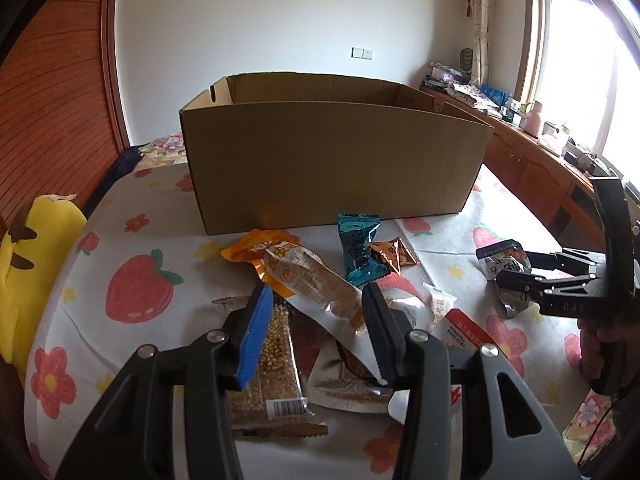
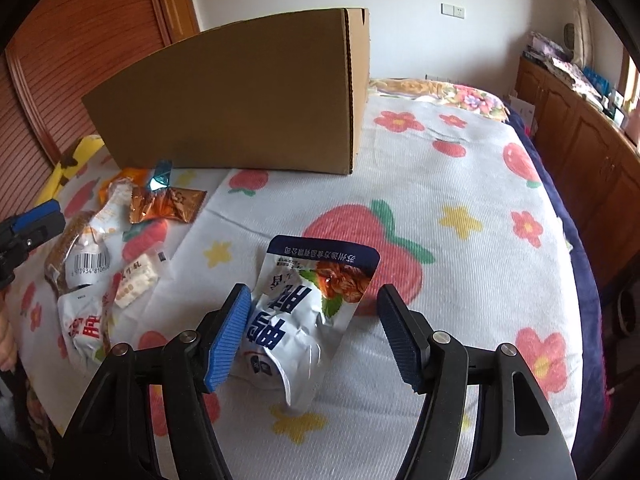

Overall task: Organize snacks
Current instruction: 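Grasp white pouch with right tool while left tool grasps orange-white bar packet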

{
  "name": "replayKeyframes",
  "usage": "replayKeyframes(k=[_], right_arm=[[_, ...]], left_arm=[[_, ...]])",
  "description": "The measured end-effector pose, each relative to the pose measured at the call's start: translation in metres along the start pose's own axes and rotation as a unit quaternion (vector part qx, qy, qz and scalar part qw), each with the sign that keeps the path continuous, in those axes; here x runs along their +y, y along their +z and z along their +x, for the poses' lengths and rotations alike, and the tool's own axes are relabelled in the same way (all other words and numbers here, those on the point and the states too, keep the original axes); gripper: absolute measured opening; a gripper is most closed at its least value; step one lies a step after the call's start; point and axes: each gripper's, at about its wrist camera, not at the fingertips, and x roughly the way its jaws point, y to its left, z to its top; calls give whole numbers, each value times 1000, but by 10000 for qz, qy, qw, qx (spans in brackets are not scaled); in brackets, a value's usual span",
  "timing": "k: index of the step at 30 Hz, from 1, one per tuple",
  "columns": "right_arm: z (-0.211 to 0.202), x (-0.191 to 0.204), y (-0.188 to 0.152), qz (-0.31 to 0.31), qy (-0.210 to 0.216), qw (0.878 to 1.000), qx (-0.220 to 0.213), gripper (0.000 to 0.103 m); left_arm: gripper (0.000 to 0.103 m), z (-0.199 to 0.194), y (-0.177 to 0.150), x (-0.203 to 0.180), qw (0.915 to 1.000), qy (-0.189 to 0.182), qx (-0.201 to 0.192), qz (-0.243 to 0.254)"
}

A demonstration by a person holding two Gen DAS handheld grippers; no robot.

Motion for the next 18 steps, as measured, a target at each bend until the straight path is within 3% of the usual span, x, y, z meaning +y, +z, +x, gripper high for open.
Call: replayKeyframes(k=[18], right_arm=[[5,11,-2,-225,-136,9996,51,75]], left_arm=[[47,53,26,-10,9953,308,870,-297]])
